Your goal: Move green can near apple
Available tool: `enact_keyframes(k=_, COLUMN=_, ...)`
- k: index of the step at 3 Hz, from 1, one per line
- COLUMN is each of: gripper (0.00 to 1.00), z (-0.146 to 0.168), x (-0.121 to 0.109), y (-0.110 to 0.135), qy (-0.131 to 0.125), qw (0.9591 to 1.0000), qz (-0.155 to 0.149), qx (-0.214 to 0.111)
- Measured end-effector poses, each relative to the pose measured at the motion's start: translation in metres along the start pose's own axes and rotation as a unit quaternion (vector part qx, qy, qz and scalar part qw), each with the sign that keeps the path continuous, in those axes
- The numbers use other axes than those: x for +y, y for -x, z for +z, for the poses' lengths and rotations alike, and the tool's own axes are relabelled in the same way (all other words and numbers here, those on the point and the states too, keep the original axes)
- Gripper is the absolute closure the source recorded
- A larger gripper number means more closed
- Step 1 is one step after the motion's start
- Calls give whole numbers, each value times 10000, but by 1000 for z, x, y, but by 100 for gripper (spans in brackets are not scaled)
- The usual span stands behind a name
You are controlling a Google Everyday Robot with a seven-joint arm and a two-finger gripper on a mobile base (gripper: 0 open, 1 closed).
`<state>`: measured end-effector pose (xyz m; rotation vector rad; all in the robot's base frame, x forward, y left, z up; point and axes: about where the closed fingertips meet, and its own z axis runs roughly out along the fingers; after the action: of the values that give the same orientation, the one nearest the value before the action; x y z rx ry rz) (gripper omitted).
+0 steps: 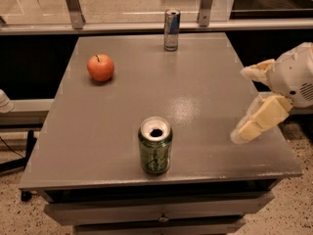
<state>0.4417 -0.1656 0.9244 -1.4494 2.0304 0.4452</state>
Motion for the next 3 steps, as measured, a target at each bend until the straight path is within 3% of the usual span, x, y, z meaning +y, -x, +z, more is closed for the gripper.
enact_keyframes(k=1, gripper=0, z=28, x=25, y=17, qy=309, qw=9944, qz=54, qx=-1005)
enact_keyframes(k=2, gripper=0, z=45, x=59, y=46, qy=633, qw=9793, qz=-61, qx=-1922)
enact_keyframes(k=3, gripper=0, z=49, x=96, y=92, qy=992, qw=9527, qz=-277, qx=-2860)
